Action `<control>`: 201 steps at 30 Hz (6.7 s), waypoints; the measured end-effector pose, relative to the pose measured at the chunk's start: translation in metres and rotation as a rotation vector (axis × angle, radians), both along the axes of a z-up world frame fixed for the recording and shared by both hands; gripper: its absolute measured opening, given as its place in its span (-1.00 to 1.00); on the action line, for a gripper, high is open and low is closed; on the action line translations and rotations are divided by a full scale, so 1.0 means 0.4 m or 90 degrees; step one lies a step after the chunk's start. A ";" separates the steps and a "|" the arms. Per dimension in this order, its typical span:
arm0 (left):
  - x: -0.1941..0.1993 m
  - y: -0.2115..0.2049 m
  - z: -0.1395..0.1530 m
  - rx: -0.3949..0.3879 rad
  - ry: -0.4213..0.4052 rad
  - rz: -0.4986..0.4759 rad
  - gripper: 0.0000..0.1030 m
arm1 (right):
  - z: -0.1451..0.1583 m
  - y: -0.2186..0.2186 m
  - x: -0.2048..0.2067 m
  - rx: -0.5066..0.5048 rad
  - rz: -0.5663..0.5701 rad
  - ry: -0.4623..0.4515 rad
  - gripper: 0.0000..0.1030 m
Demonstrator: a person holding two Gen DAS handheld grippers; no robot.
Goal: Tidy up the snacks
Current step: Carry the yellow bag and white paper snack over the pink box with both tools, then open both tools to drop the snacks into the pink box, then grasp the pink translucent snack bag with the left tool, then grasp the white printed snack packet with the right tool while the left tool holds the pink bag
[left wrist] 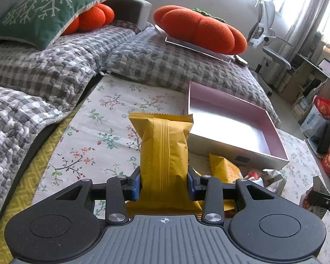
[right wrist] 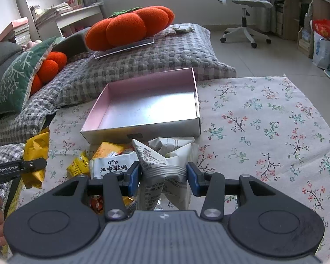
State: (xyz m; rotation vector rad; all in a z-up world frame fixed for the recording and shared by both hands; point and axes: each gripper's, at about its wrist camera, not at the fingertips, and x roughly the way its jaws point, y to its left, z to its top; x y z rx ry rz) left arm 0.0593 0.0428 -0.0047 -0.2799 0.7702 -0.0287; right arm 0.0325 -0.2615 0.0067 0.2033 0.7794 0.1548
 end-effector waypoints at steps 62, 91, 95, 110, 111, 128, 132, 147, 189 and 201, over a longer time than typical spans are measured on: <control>-0.026 -0.128 0.328 -0.016 -0.097 -0.066 -0.29 | 0.280 -0.027 -0.029 0.061 -0.013 -0.133 -0.20; 0.352 -0.163 0.085 0.027 0.022 -0.056 0.16 | -0.048 -0.012 0.476 -0.011 -0.015 0.043 0.36; 0.267 -0.133 0.122 0.029 0.036 -0.027 0.27 | 0.013 -0.037 0.423 0.016 -0.015 0.031 0.46; 0.112 -0.086 0.141 -0.016 0.099 -0.002 0.40 | -0.001 0.046 0.245 0.038 0.034 0.205 0.51; 0.107 -0.079 0.144 -0.022 0.097 0.006 0.40 | -0.002 0.054 0.234 0.033 0.040 0.204 0.51; 0.093 -0.073 0.092 0.002 0.136 -0.006 0.57 | -0.011 0.019 0.196 0.044 0.054 0.203 0.62; 0.101 -0.089 0.087 0.004 0.141 -0.021 0.57 | -0.020 0.028 0.199 0.041 0.068 0.213 0.65; 0.110 -0.068 0.058 0.003 0.158 -0.025 0.57 | -0.025 0.018 0.216 0.047 0.069 0.211 0.67; 0.007 -0.226 -0.117 0.293 0.251 -0.434 -0.43 | -0.070 0.108 0.185 -0.031 0.192 0.246 0.52; -0.009 -0.201 0.017 0.177 0.165 -0.410 -0.43 | -0.064 0.102 0.183 -0.021 0.193 0.238 0.23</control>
